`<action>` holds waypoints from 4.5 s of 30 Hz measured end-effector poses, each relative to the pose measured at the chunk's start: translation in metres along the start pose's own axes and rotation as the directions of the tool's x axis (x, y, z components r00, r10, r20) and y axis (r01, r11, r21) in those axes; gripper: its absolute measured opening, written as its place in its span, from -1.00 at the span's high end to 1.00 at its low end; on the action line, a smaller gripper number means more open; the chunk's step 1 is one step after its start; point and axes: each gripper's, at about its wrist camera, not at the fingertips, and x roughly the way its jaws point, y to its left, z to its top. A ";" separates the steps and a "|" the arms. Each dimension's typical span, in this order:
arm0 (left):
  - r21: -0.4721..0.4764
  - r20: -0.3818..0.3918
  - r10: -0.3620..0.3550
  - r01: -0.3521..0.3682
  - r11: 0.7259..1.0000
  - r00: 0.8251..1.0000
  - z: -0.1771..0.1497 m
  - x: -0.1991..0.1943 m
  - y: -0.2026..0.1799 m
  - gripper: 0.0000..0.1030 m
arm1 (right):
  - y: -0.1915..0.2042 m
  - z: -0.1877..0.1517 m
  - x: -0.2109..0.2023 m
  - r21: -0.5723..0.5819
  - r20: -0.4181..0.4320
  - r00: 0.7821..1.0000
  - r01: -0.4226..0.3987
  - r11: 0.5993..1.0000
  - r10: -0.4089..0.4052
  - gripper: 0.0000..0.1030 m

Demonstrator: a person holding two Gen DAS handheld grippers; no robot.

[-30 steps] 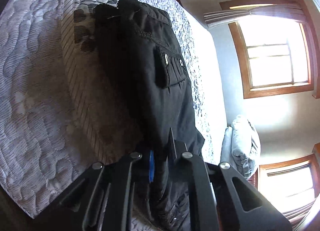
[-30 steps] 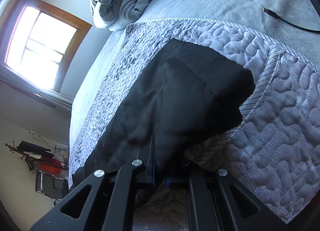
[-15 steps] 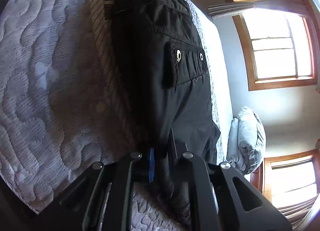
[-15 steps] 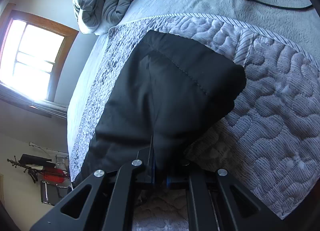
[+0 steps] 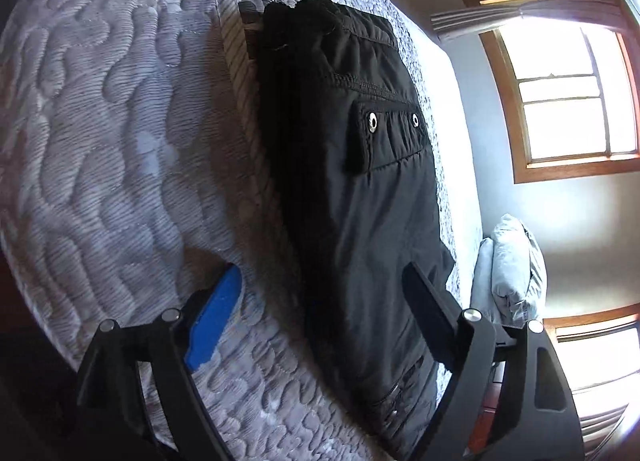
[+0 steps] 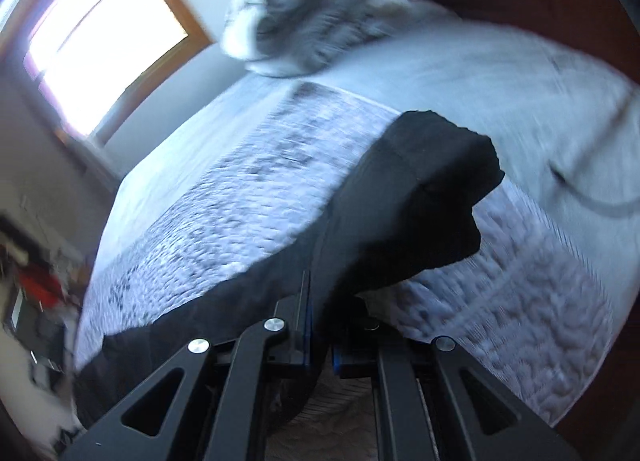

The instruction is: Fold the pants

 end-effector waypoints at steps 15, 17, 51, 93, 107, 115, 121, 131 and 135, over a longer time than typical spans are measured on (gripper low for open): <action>0.180 0.030 0.067 -0.071 0.981 0.997 -0.021 -0.022 -0.037 -0.75 | 0.196 -0.073 0.018 -0.489 -0.108 0.988 -0.153 0.859 0.114 0.87; 0.197 0.032 0.075 -0.079 0.977 0.997 -0.024 -0.026 -0.039 -0.81 | 0.204 -0.086 0.022 -0.498 -0.135 0.985 -0.164 0.851 0.111 0.87; 0.151 -0.058 0.072 -0.062 0.987 0.996 -0.056 -0.044 0.004 -0.94 | 0.285 -0.197 0.035 -0.790 -0.264 0.964 -0.230 0.569 0.025 -0.41; 0.196 -0.077 0.132 -0.115 0.974 0.988 -0.043 -0.030 -0.011 -0.94 | 0.284 -0.179 0.004 -0.711 -0.304 0.947 -0.298 0.637 0.105 -0.25; 0.050 -0.028 0.145 -0.143 0.988 0.989 0.016 0.000 -0.002 -0.94 | 0.256 -0.142 0.005 -0.687 -0.158 0.986 -0.155 0.710 0.063 -0.58; 0.041 -0.007 0.080 -0.080 0.996 0.997 0.016 0.015 -0.012 -0.94 | 0.241 -0.131 0.012 -0.666 -0.150 0.986 -0.156 0.730 0.074 -0.58; -0.046 -0.022 -0.069 0.068 0.997 0.997 0.021 0.024 -0.013 -0.94 | 0.234 -0.128 0.016 -0.670 -0.127 0.990 -0.132 0.731 0.062 -0.58; -0.140 -0.039 -0.133 0.126 0.982 0.990 0.028 0.037 -0.008 -0.18 | 0.207 -0.128 0.027 -0.625 -0.144 0.989 -0.102 0.774 0.014 -0.58; -0.118 -0.066 -0.104 0.096 0.988 0.992 0.027 0.038 -0.003 0.27 | 0.199 -0.132 0.032 -0.618 -0.158 0.987 -0.094 0.781 -0.006 -0.58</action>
